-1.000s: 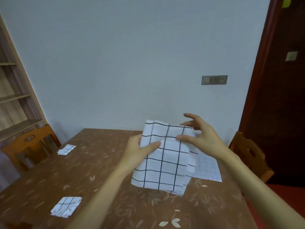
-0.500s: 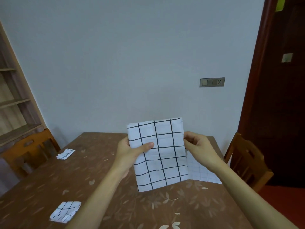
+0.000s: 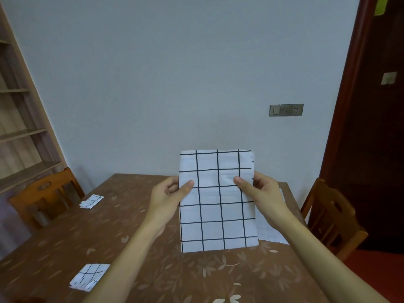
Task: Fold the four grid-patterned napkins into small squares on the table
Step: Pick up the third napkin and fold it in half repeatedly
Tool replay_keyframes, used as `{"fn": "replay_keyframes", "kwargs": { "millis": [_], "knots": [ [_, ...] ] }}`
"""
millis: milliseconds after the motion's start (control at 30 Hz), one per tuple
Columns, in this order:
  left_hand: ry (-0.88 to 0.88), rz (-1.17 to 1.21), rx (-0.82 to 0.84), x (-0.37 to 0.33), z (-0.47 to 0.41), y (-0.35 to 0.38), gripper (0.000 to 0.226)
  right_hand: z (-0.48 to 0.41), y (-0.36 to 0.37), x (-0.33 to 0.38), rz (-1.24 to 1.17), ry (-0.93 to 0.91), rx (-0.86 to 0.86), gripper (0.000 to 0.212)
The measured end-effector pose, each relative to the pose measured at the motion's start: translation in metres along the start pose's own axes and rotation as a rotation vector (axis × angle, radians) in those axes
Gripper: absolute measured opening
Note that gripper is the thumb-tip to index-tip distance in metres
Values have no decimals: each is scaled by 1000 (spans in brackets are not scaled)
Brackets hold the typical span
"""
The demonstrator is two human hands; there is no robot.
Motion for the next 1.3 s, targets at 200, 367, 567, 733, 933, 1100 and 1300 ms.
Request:
{"fn": "replay_keyframes", "kwargs": {
  "millis": [200, 367, 567, 733, 933, 1100, 1300],
  "knots": [
    [91, -10, -59, -8, -2, -5, 35, 1, 11, -8, -43, 169, 124, 23],
    [137, -76, 22, -13, -7, 1, 38, -3, 12, -8, 94, 128, 84, 52],
    [0, -139, 299, 16, -1, 12, 49, -2, -4, 3, 29, 52, -19, 19],
    [-28, -108, 185, 25, -2, -2, 52, 10, -13, 16, 47, -13, -87, 15],
    [-22, -19, 213, 6, 2, 14, 34, 3, 1, 3, 63, 28, -1, 24],
    [33, -25, 124, -6, 0, 12, 25, 4, 10, 2, 154, 41, 54, 50],
    [22, -46, 167, -6, 1, 7, 26, 6, -1, -2, 118, 82, 57, 18]
  ]
}}
Point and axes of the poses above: each hand's wrist, its own z-axis away from the middle knuckle, its own y-axis out of the palm, x = y × z, the point moved 8 cm from there along -z, towards the middle knuckle, and after that the axes turned 10 degrees about y, right-handed, at the moved point
